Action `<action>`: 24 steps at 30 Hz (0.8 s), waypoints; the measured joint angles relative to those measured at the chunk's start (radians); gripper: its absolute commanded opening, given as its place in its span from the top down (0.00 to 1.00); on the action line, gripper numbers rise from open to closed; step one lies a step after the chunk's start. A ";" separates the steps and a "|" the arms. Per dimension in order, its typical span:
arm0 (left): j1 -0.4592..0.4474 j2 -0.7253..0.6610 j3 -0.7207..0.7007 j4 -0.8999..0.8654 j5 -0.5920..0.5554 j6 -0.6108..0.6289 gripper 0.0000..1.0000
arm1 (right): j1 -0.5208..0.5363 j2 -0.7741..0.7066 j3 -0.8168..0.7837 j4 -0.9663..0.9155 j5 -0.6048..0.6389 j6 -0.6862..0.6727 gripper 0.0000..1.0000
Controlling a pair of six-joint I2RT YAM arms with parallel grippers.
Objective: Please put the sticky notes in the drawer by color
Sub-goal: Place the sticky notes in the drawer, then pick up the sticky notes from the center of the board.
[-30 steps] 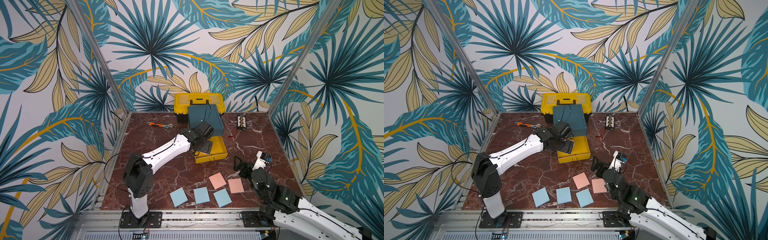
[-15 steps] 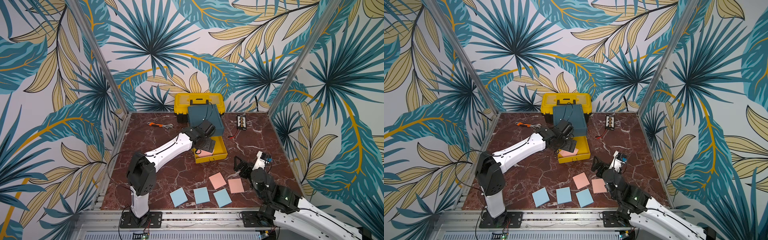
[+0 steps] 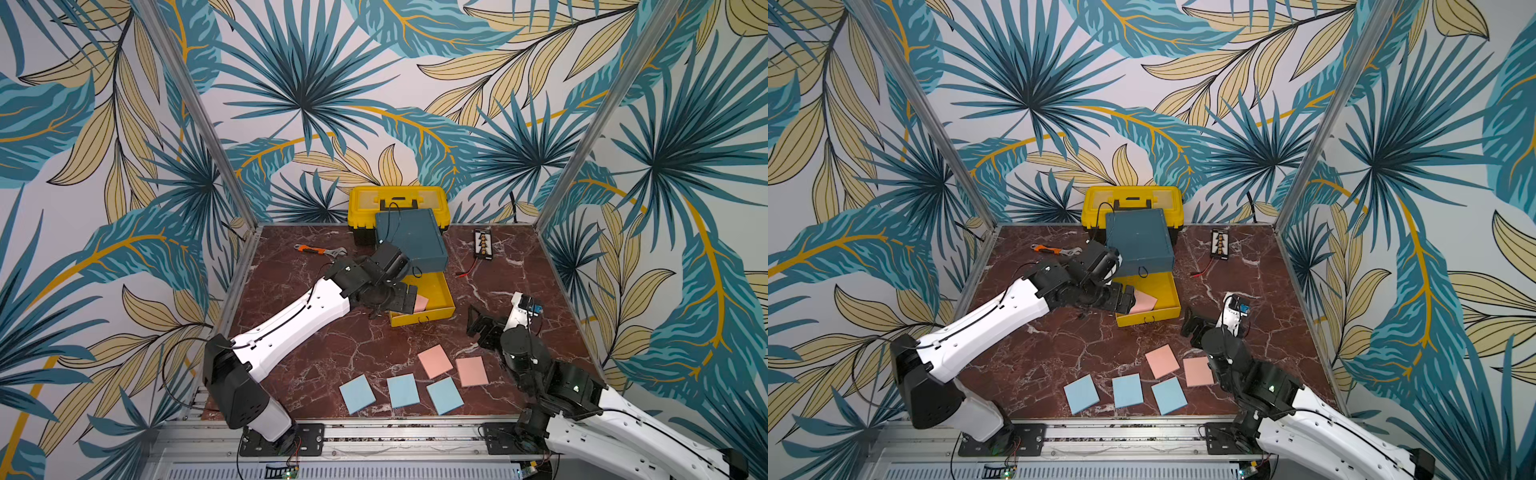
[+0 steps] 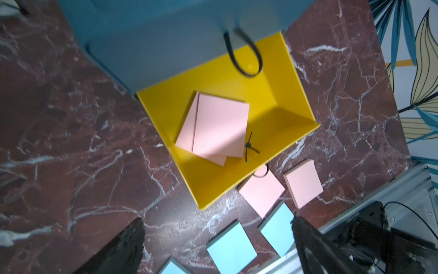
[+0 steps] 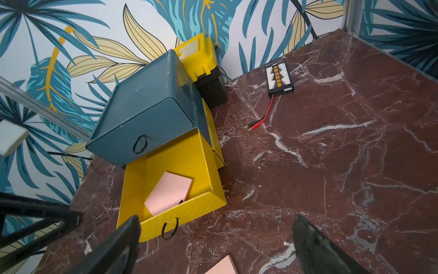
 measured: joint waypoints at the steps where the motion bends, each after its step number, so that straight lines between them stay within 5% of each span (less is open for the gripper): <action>1: -0.004 -0.020 -0.034 0.001 0.001 -0.017 0.01 | 0.000 0.011 0.018 -0.026 -0.005 -0.003 0.01; 12: 0.010 -0.246 -0.305 0.040 -0.076 -0.170 0.01 | 0.009 0.092 0.085 -0.320 -0.201 0.041 0.01; 24: 0.058 -0.470 -0.512 0.120 -0.159 -0.245 0.00 | 0.047 0.374 -0.043 -0.285 -0.354 0.038 0.00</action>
